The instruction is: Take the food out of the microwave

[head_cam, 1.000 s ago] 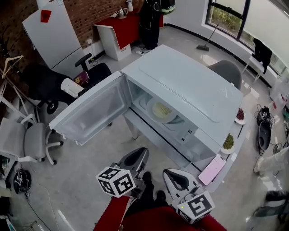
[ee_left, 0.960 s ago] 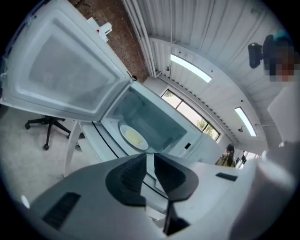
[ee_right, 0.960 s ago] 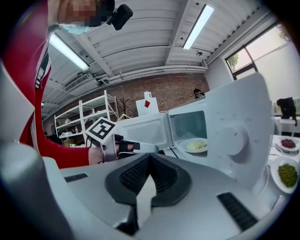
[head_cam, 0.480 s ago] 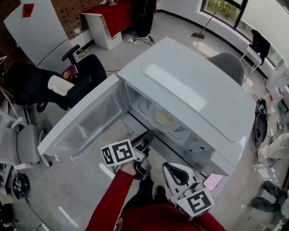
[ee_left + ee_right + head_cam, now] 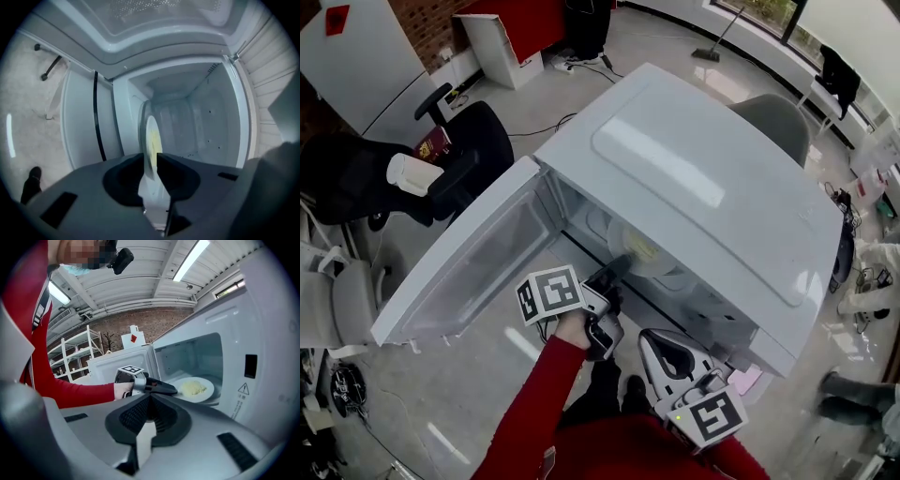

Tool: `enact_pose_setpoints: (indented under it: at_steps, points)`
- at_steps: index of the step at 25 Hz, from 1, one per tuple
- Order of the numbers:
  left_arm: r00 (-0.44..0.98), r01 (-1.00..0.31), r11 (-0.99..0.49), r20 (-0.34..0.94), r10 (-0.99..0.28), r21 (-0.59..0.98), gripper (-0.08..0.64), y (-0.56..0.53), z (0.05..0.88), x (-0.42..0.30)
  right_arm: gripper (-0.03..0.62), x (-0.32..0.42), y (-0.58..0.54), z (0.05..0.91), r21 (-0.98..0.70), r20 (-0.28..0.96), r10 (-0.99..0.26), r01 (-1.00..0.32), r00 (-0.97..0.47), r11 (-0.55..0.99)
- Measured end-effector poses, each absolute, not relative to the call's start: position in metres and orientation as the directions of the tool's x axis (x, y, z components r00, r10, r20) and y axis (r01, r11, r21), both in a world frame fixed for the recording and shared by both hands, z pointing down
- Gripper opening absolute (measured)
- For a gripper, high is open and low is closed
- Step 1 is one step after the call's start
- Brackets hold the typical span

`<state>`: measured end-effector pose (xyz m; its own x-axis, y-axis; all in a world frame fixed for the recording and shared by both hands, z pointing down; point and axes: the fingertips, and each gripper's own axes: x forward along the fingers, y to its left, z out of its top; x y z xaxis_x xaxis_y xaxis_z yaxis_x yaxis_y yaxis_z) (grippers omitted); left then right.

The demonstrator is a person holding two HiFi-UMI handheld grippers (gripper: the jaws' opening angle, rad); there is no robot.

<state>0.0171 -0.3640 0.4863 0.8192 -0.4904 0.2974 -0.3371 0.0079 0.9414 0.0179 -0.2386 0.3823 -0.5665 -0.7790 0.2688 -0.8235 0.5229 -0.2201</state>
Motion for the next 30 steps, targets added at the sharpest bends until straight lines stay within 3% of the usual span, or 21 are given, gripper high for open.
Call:
enact_pose_setpoints:
  at_steps: [14, 30]
  points:
    - [0.825, -0.233, 0.171, 0.288, -0.486, 0.957, 0.031, -0.36, 0.493, 0.016, 0.009, 0.023, -0.247, 0.386, -0.239, 0.284, -0.789, -0.837, -0.545, 0.493]
    - [0.787, -0.113, 0.138, 0.174, -0.592, 0.984, 0.018, -0.328, 0.476, -0.008, 0.009, 0.028, -0.229, 0.384, -0.236, 0.276, -0.763, -0.811, -0.584, 0.535]
